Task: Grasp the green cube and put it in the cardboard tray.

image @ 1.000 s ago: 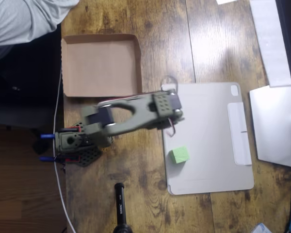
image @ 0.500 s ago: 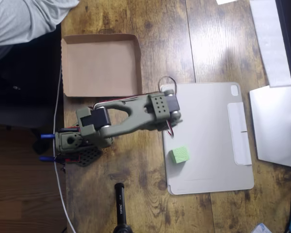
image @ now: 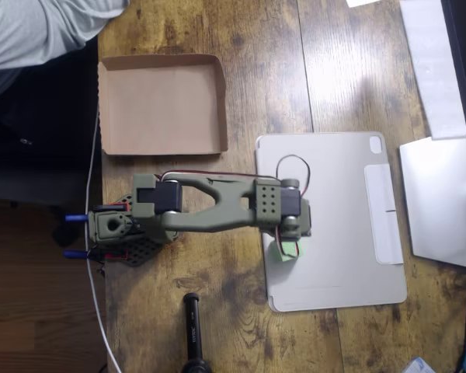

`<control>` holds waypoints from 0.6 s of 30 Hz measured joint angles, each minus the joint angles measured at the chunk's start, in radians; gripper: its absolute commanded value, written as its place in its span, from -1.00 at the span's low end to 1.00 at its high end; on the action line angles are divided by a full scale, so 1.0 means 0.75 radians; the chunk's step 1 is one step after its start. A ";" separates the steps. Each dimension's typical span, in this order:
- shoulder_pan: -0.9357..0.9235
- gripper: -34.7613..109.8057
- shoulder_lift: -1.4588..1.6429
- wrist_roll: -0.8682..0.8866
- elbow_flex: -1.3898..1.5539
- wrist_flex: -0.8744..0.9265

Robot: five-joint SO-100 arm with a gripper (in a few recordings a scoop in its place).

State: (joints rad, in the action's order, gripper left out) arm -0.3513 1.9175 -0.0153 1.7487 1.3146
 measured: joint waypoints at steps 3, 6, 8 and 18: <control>-0.043 -0.51 0.000 0.006 0.016 -0.110; -0.084 -0.51 0.000 0.016 0.057 -0.241; -0.096 -0.51 0.000 0.006 0.059 -0.264; -0.057 -0.44 -0.006 -0.076 -0.067 0.012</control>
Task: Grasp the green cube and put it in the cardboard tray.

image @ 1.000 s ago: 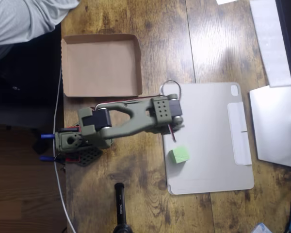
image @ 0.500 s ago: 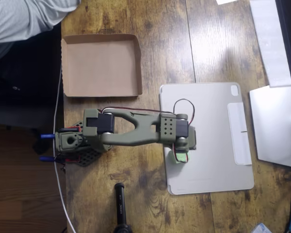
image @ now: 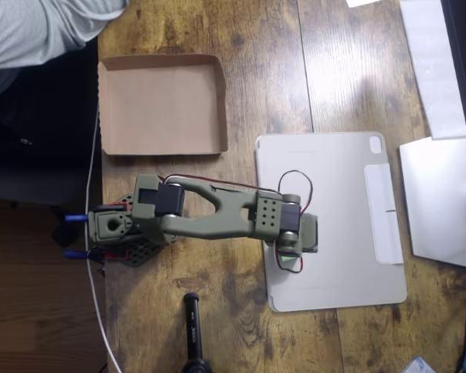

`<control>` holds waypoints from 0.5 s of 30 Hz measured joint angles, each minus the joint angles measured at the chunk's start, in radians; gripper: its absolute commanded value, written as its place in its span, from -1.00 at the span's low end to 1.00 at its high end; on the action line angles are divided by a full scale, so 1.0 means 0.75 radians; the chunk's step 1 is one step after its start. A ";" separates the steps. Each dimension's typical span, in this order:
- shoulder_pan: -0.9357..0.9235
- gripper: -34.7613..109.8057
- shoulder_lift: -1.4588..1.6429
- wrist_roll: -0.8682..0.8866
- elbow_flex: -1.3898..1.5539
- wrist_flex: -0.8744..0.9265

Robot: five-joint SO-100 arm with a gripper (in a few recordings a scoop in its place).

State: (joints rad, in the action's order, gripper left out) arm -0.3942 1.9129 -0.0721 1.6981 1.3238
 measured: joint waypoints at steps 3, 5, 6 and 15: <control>0.053 -0.44 -0.002 -0.082 -0.072 0.311; 0.082 -0.43 -0.006 -0.088 -0.088 0.417; 0.088 -0.43 -0.014 -0.084 -0.094 0.421; 0.151 -0.40 -0.225 -0.106 -0.297 0.542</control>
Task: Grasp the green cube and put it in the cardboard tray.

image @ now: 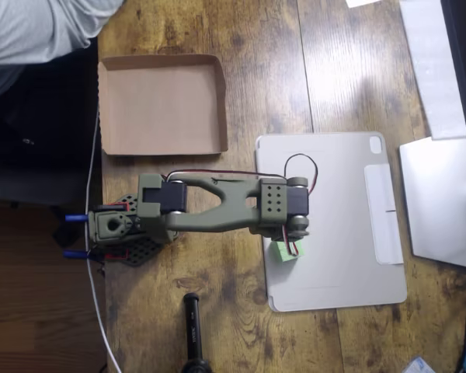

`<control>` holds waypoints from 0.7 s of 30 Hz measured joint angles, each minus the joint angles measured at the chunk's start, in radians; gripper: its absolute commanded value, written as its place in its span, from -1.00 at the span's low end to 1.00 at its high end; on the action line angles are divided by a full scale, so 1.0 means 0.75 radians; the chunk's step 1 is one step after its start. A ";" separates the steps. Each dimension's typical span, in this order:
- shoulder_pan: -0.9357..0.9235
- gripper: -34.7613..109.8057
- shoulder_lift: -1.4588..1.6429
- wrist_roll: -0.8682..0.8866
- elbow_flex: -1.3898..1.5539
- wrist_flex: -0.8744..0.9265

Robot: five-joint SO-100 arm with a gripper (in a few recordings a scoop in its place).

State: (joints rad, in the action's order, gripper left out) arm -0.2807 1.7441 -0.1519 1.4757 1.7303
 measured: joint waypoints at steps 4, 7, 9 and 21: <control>0.012 -0.39 -0.151 -0.018 -0.157 0.008; -0.006 -0.35 -0.272 -0.022 -0.276 0.012; -0.027 -0.33 -0.313 -0.025 -0.337 0.006; -0.178 -0.26 -0.321 -0.157 -0.356 0.055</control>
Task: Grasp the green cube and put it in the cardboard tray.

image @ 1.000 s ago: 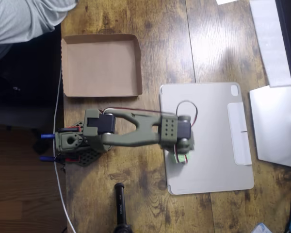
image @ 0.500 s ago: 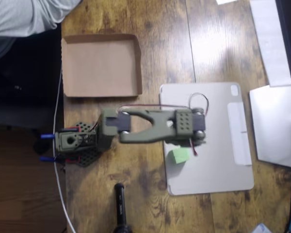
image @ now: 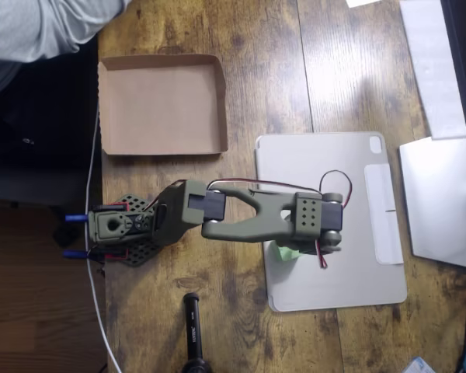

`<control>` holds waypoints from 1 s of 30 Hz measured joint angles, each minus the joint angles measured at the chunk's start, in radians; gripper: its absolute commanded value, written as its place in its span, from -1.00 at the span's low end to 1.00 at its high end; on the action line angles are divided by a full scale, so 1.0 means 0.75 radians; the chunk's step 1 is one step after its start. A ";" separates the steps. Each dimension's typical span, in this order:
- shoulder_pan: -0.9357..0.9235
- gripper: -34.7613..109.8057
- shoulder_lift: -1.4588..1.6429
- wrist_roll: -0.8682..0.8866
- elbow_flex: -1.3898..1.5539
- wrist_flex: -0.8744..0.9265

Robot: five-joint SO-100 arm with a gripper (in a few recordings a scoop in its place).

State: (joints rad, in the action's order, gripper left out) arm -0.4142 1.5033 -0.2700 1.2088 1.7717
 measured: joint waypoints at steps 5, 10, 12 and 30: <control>-0.012 -0.15 0.010 -0.047 0.100 -0.010; -0.012 -0.03 0.065 -0.047 0.205 -0.080; -0.012 -0.03 0.112 -0.047 0.247 -0.129; 0.033 -0.09 0.235 -0.059 0.554 -0.436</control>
State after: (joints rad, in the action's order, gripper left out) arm -0.3896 1.6797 -0.3145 1.6245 1.4450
